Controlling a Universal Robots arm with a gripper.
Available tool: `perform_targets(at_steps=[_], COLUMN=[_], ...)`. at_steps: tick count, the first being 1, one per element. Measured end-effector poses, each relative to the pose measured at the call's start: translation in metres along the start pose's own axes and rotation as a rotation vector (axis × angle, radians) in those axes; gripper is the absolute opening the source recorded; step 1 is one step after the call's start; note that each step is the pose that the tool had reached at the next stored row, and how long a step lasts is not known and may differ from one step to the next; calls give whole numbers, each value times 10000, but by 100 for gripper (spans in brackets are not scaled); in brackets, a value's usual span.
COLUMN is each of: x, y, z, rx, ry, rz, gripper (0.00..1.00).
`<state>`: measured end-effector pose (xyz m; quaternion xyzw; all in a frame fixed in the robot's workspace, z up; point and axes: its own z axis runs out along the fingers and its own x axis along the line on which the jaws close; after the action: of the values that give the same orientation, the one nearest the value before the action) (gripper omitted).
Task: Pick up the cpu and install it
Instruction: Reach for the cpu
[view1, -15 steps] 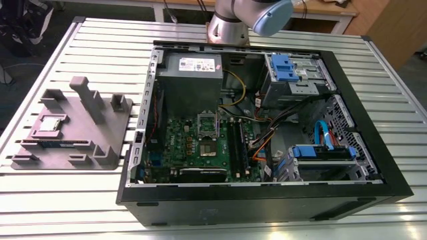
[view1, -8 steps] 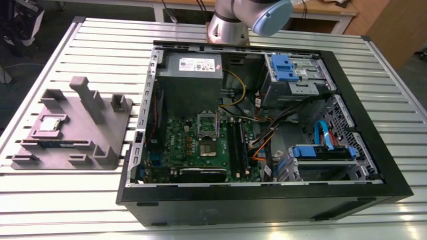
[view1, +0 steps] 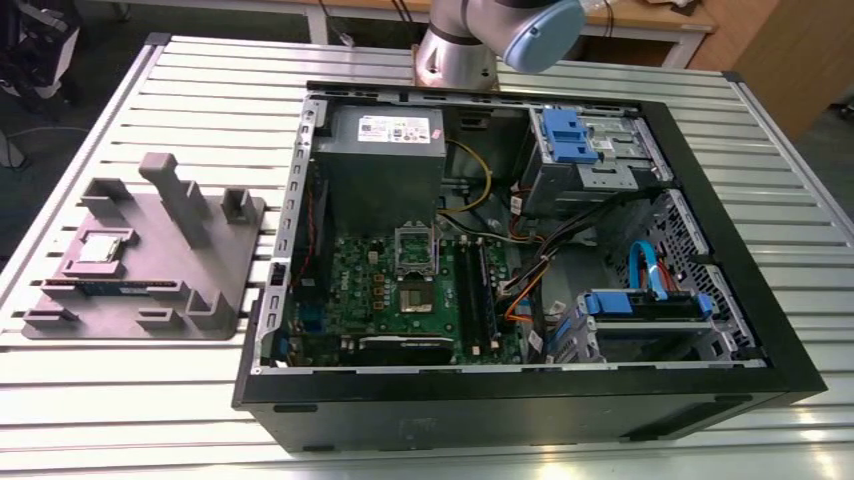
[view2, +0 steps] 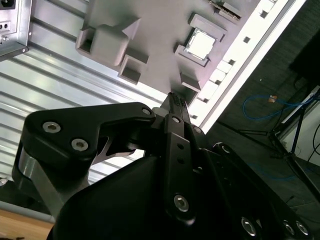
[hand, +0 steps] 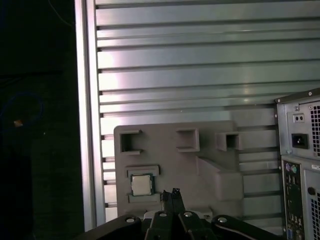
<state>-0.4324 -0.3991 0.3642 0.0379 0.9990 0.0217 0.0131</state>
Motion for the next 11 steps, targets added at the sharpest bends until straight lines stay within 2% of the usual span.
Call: perform_targets(at_steps=[11], x=[131], y=[-24], z=[141], rx=[1], ry=[13], rz=[-1], gripper=[11])
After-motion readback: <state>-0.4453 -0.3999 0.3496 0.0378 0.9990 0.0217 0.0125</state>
